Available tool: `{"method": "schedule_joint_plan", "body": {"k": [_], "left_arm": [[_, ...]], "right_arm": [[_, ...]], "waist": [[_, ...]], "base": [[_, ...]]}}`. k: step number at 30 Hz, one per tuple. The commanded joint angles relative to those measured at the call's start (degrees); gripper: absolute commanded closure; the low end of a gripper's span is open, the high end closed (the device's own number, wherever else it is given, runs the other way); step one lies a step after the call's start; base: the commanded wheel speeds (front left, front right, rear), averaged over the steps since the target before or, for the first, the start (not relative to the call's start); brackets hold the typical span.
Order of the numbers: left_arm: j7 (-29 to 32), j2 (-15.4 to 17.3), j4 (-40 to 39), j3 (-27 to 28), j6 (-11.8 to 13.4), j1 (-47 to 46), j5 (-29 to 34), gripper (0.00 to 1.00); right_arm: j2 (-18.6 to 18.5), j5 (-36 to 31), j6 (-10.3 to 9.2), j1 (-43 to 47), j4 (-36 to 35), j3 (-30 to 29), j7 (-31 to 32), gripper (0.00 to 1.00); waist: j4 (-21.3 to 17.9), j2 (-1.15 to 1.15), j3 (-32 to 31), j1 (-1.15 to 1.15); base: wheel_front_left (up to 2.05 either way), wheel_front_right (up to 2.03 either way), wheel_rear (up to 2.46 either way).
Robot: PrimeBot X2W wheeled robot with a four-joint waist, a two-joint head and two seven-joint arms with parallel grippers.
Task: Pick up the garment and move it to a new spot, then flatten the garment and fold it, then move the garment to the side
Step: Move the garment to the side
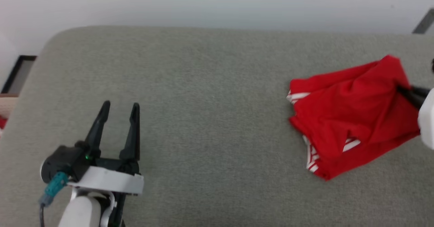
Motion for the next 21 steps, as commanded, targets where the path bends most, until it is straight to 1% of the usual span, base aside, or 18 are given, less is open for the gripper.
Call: {"method": "schedule_joint_plan", "body": {"k": [1, 6, 11, 16, 21], "left_arm": [[0.04, 0.42, -0.12, -0.13, -0.11, -1.36, 0.03, 0.0], [0.04, 1.68, -0.01, -0.89, -0.11, -5.05, -0.16, 0.0], [0.04, 2.86, 0.11, -2.11, -0.11, -8.42, 0.1, 0.0], [0.04, 4.34, 0.4, -3.47, -0.11, -11.43, -0.29, 0.0], [0.04, 5.4, 0.43, -4.23, -0.11, -13.56, -0.37, 0.0]], "right_arm": [[-0.77, 0.21, -0.06, -1.64, 0.0, 0.07, -0.88, 1.0], [-3.44, 1.07, -0.06, -5.23, 2.09, 1.48, -3.68, 1.0], [-5.36, 0.67, -0.06, -8.38, 4.73, 2.48, -7.01, 1.0], [-7.91, 1.03, -0.06, -11.6, 8.22, 5.47, -10.61, 1.0], [-9.29, -0.66, -0.06, -15.0, 11.53, 7.17, -14.25, 1.0]], "waist": [[-3.33, 0.0, 3.51, 0.0], [-6.22, 0.0, 6.83, 0.0], [-8.8, 0.0, 9.62, 0.0], [-10.79, 0.0, 12.17, 0.0], [-12.63, 0.0, 14.53, 0.0]], "base": [[0.0, 0.0, 0.0], [0.0, 0.0, 0.0], [0.0, 0.0, 0.0], [0.0, 0.0, 0.0], [0.0, 0.0, 0.0]]}}
